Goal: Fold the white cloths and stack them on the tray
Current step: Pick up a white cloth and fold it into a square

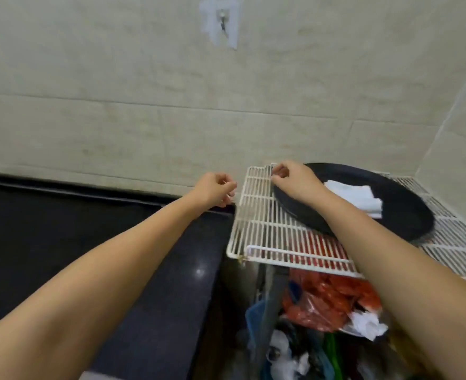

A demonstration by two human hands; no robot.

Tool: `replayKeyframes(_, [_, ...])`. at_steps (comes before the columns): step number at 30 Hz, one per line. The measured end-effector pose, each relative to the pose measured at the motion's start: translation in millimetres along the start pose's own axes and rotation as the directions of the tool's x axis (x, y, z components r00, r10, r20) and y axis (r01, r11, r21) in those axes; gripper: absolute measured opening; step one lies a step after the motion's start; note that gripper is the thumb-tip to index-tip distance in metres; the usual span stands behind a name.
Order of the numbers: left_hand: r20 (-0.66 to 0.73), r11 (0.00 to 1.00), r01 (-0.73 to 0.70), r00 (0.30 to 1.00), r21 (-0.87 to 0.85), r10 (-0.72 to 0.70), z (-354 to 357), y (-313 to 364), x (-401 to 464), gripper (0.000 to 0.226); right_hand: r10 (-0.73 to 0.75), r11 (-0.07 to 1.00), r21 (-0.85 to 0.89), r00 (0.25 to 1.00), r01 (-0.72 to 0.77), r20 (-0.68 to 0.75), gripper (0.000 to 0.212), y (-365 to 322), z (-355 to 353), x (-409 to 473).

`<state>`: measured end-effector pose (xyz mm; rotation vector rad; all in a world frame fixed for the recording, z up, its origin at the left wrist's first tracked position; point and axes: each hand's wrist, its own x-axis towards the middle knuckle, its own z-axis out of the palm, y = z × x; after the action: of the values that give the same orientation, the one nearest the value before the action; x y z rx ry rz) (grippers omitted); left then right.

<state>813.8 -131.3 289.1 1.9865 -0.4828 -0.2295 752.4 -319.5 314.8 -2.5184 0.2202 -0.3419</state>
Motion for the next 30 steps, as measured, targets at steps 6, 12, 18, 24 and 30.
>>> replayKeyframes(6, [-0.314, 0.909, 0.118, 0.949, 0.4, 0.015, -169, -99, -130, 0.014, -0.303, 0.953, 0.048, 0.942, 0.3, 0.142, 0.021, -164, 167, -37])
replayKeyframes(12, [-0.521, 0.76, 0.467, 0.83, 0.453, -0.199, -294, -217, -271, 0.016, -0.447, 0.89, 0.1, 0.808, 0.445, 0.384, 0.024, -291, 321, -100])
replayKeyframes(18, [-0.632, 0.69, 0.664, 0.673, 0.288, -0.384, -369, -307, -359, 0.012, -0.498, 0.843, 0.15, 0.642, 0.517, 0.584, 0.023, -383, 438, -133])
replayKeyframes(24, [-0.693, 0.657, 0.738, 0.555, 0.156, -0.46, -461, -384, -380, 0.017, -0.524, 0.788, 0.173, 0.495, 0.591, 0.693, 0.021, -473, 547, -106])
replayKeyframes(30, [-0.701, 0.616, 0.783, 0.489, 0.089, -0.519, -580, -437, -363, 0.017, -0.557, 0.758, 0.245, 0.404, 0.605, 0.725, 0.021, -582, 638, -48])
